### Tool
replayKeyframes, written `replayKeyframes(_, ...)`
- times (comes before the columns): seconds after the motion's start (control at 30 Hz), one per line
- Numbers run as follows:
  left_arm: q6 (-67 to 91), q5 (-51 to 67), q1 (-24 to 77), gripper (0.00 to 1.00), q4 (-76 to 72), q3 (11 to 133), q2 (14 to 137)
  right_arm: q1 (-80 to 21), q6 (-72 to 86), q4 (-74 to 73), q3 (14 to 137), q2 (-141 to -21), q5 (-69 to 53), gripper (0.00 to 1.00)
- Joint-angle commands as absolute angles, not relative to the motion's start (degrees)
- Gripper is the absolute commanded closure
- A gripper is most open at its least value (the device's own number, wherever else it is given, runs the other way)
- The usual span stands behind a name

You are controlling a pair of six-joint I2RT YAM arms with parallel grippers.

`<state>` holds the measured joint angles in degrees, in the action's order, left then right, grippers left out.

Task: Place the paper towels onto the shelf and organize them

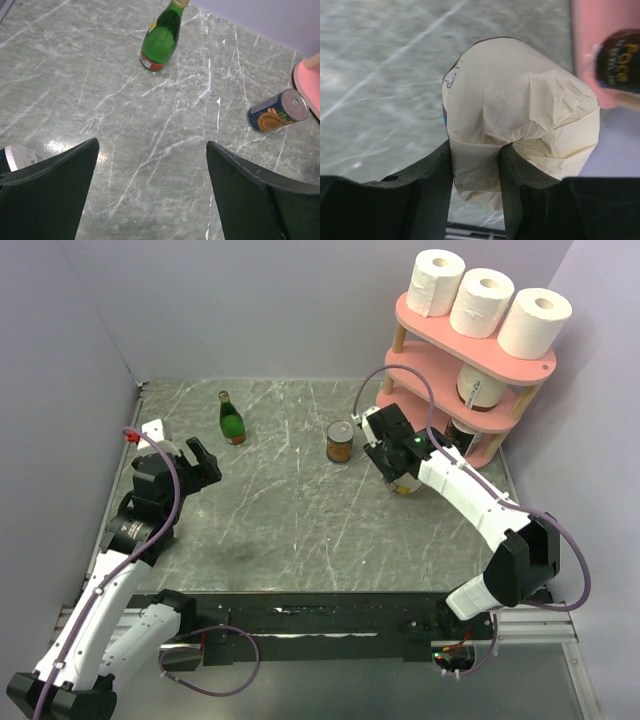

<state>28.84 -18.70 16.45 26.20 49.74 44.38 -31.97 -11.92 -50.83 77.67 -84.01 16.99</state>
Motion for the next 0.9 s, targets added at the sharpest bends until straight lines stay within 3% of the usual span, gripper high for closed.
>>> replayKeyframes(0.0, 26.5, -21.5, 18.0, 0.05, 24.1, 50.4, 42.5, -29.1, -22.0, -37.0, 77.6, -83.1, 22.4, 0.56)
replayKeyframes(0.1, 26.5, -21.8, 18.0, 0.04, 24.6, 50.8, 42.6, -27.8, -28.4, -27.4, 76.0, -82.3, 21.8, 0.56)
replayKeyframes(0.67, 26.9, -18.1, 18.0, 0.04, 22.7, 49.7, 40.7, -22.3, -45.9, -27.8, 99.3, -95.8, 24.7, 0.54)
replayKeyframes(0.87, 27.0, -17.9, 18.0, 0.04, 22.9, 50.2, 40.8, -19.8, -51.4, -25.6, 101.3, -98.8, 24.7, 0.53)
